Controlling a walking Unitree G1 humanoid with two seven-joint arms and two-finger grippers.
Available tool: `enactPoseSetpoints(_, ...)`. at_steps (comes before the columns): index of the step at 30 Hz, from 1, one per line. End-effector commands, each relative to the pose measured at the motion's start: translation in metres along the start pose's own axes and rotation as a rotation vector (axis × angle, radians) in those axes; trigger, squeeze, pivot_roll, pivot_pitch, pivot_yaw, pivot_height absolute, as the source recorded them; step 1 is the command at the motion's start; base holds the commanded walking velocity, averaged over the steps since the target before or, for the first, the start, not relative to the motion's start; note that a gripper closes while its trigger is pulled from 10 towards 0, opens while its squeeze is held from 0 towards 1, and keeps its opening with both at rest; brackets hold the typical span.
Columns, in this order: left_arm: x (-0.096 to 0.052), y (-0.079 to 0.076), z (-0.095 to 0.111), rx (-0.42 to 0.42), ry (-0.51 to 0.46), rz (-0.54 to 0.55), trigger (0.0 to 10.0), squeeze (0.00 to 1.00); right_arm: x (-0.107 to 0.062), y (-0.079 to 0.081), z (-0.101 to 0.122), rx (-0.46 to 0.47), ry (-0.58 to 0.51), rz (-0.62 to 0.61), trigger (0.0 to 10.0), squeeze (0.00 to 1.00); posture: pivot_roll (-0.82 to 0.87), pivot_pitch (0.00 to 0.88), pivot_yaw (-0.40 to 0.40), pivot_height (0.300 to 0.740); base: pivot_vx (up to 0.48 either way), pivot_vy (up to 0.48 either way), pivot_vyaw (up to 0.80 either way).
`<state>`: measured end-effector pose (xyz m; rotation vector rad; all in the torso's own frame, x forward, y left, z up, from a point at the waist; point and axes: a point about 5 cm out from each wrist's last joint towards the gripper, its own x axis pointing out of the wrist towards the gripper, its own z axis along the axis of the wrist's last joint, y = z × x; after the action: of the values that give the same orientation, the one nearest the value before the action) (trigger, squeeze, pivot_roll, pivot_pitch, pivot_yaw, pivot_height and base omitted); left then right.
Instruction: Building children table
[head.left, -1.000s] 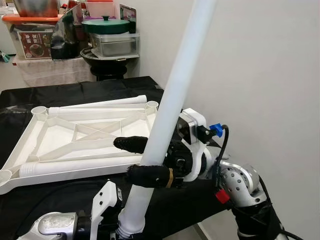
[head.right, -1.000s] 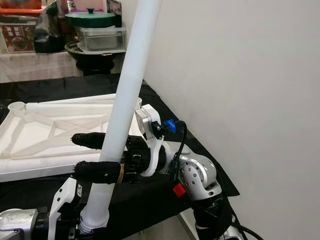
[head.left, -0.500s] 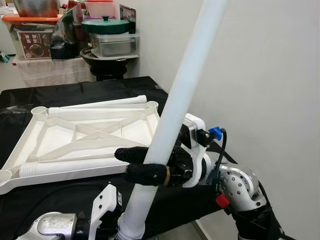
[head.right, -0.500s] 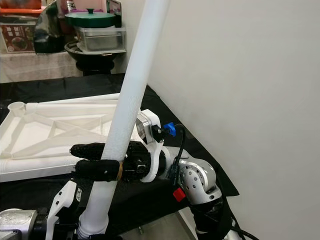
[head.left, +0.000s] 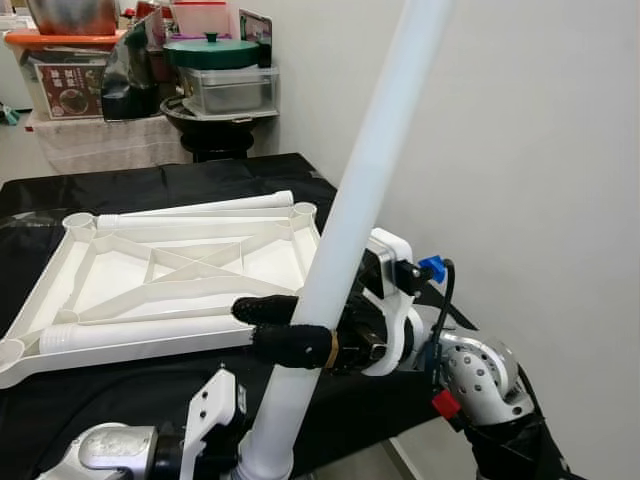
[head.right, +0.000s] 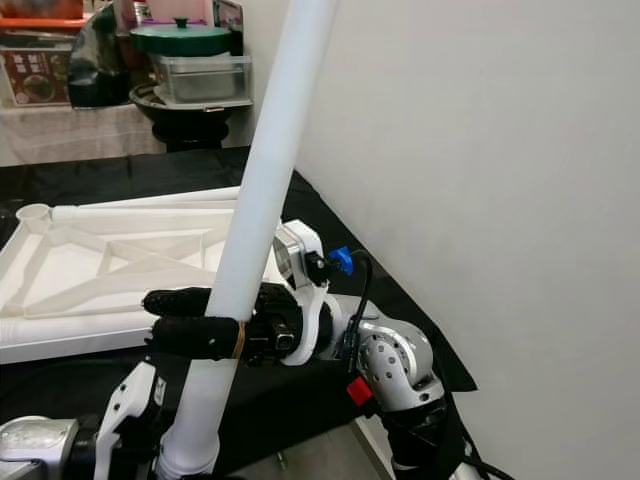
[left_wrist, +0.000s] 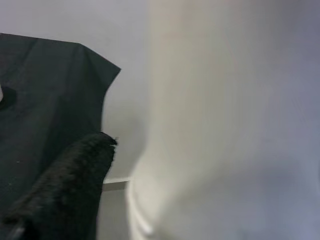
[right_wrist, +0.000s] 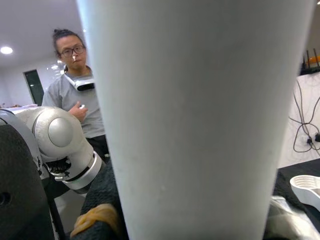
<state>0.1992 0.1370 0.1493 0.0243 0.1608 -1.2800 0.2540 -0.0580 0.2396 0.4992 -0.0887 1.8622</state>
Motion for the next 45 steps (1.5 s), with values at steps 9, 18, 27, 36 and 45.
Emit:
enactPoseSetpoints(9,-0.010,0.027,0.026,0.075,-0.131,0.234,10.0,1.00,-0.029,-0.022,0.012,-0.122,0.033,-0.193,0.0,0.00,0.10,0.000,-0.070,0.740,0.000,0.000,0.00)
enactPoseSetpoints(18,-0.011,0.026,0.019,0.068,-0.121,0.318,10.0,1.00,-0.093,-0.052,0.043,-0.327,0.118,-0.666,0.0,0.00,0.10,0.000,-0.075,0.740,0.000,0.000,0.00)
enactPoseSetpoints(27,-0.015,0.040,0.008,0.078,-0.079,0.493,10.0,0.00,-0.122,-0.057,0.081,-0.503,0.019,-0.943,0.0,0.00,0.10,0.000,-0.059,0.740,0.000,0.000,0.00)
enactPoseSetpoints(36,-0.023,0.062,-0.025,0.116,0.123,0.790,10.0,0.00,-0.128,-0.069,0.078,-0.629,-0.025,-1.157,0.0,0.00,0.09,0.000,-0.051,0.740,0.000,0.000,0.00)
enactPoseSetpoints(45,-0.016,0.059,-0.021,0.114,0.056,0.816,10.0,0.00,-0.114,-0.078,0.042,-0.634,0.027,-1.114,0.0,0.00,0.10,0.000,-0.057,0.740,0.000,0.000,0.00)
